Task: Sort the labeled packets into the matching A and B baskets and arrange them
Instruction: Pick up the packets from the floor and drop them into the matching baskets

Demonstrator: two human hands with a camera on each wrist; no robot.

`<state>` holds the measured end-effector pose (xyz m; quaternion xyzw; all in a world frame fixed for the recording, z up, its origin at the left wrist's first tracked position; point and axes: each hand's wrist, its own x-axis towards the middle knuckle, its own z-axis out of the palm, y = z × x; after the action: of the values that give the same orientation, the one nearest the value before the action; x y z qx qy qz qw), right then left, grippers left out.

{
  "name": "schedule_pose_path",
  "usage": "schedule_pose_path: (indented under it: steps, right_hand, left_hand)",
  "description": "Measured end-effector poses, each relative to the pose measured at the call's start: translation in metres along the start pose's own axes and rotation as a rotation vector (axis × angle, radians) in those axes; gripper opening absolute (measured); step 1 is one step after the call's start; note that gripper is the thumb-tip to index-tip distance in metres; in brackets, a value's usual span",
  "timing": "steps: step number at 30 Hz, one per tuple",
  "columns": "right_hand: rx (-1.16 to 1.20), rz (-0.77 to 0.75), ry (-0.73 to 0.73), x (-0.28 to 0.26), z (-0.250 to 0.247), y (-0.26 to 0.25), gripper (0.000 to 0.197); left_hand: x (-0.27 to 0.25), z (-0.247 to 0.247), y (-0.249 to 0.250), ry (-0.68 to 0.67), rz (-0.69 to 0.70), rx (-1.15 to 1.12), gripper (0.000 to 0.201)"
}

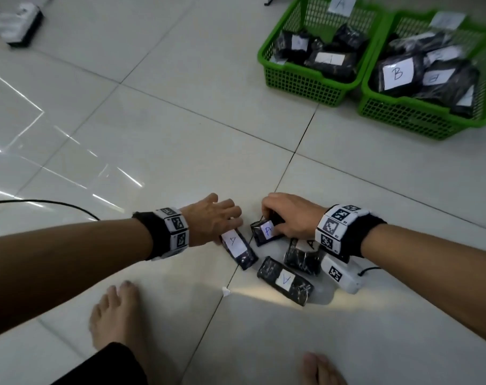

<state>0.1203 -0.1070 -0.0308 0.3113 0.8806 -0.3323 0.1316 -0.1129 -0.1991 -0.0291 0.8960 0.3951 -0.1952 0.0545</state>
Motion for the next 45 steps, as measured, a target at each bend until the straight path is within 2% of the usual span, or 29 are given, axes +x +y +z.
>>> schedule_pose_path:
  steps: [3,8,12,14,16,17,22,25,28,30,33,36,40,45]
  right_hand:
    - [0.091,0.103,0.101,0.001,-0.020,0.006,0.020]
    - [0.293,0.179,0.405,0.004,-0.065,0.024,0.044]
    - [0.590,0.297,0.636,0.010,-0.111,0.037,0.039]
    - [0.661,0.317,0.715,0.011,-0.132,0.045,0.055]
    - [0.551,0.366,0.740,0.015,-0.152,0.057,0.076]
    - [0.492,0.386,0.763,0.019,-0.161,0.064,0.077]
    - [0.379,0.430,0.956,0.044,-0.203,0.097,0.075]
    - [0.268,0.509,1.037,0.067,-0.221,0.121,0.060]
    - [0.198,0.582,1.055,0.098,-0.231,0.139,0.047]
    - [0.146,0.604,1.099,0.116,-0.234,0.150,0.047]
    - [0.037,0.643,1.142,0.133,-0.235,0.163,0.046]
    - [-0.077,0.668,1.064,0.140,-0.229,0.171,0.030]
    - [-0.118,0.651,0.998,0.137,-0.220,0.175,0.046]
    - [-0.142,0.593,1.092,0.112,-0.215,0.168,0.056]
  left_hand:
    - [0.000,-0.011,-0.027,0.126,-0.085,-0.092,0.047]
    - [0.021,-0.048,-0.080,0.357,-0.286,-0.258,0.041]
    - [0.066,-0.090,-0.122,0.539,-0.502,-0.394,0.045]
    - [0.097,-0.111,-0.145,0.612,-0.573,-0.420,0.046]
    - [0.129,-0.133,-0.165,0.678,-0.592,-0.409,0.046]
    - [0.145,-0.144,-0.174,0.703,-0.585,-0.396,0.045]
    - [0.216,-0.189,-0.207,0.760,-0.573,-0.327,0.044]
    - [0.249,-0.194,-0.220,0.724,-0.599,-0.244,0.045]
    - [0.273,-0.179,-0.228,0.732,-0.527,-0.204,0.040]
    - [0.282,-0.161,-0.227,0.751,-0.471,-0.167,0.037]
    - [0.282,-0.135,-0.223,0.737,-0.470,-0.145,0.039]
    - [0.279,-0.124,-0.222,0.733,-0.479,-0.121,0.040]
    - [0.280,-0.124,-0.217,0.718,-0.477,-0.116,0.041]
    - [0.276,-0.132,-0.201,0.750,-0.494,-0.143,0.038]
